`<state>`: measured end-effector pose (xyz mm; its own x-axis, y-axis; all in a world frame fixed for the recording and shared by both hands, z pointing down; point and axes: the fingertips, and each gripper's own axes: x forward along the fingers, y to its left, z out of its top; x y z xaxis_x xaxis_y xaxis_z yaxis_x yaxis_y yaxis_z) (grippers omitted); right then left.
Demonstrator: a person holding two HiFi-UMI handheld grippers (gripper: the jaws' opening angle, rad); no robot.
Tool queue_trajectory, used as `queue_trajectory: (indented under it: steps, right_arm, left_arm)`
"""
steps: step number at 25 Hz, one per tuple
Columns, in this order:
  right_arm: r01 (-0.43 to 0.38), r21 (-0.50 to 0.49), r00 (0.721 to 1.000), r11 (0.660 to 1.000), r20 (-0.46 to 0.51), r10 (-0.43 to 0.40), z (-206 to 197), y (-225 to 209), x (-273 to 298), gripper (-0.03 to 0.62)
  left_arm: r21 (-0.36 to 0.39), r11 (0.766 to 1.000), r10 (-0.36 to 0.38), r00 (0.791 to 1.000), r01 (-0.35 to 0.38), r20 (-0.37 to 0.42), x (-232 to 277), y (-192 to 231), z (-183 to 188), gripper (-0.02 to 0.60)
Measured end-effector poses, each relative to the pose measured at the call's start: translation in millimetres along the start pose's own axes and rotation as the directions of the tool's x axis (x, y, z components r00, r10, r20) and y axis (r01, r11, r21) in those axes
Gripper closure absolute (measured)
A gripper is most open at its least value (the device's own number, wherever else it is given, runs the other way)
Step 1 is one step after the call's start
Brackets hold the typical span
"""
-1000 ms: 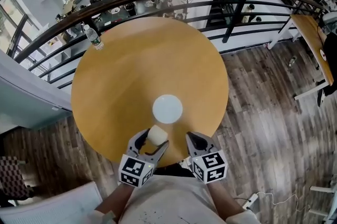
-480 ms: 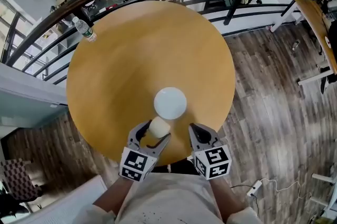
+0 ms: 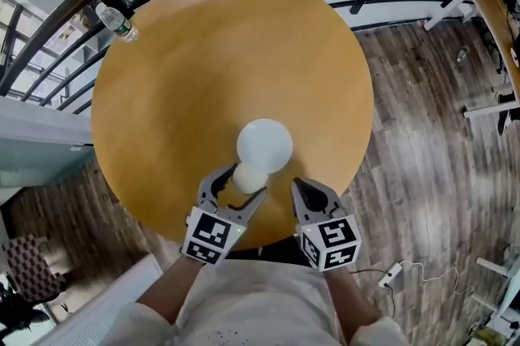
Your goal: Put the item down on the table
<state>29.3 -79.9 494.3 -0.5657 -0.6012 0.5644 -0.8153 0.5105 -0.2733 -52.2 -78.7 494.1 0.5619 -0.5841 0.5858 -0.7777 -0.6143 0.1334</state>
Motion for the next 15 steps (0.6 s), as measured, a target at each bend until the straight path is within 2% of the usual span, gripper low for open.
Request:
queue_trajectory:
  steps: [15]
  right_arm:
    - [0.003, 0.055, 0.999, 0.998, -0.048, 0.0, -10, -16, 39, 0.568]
  left_arm:
    - [0.01, 0.999, -0.037, 0.994, 0.038, -0.101, 54, 30, -17, 0.262]
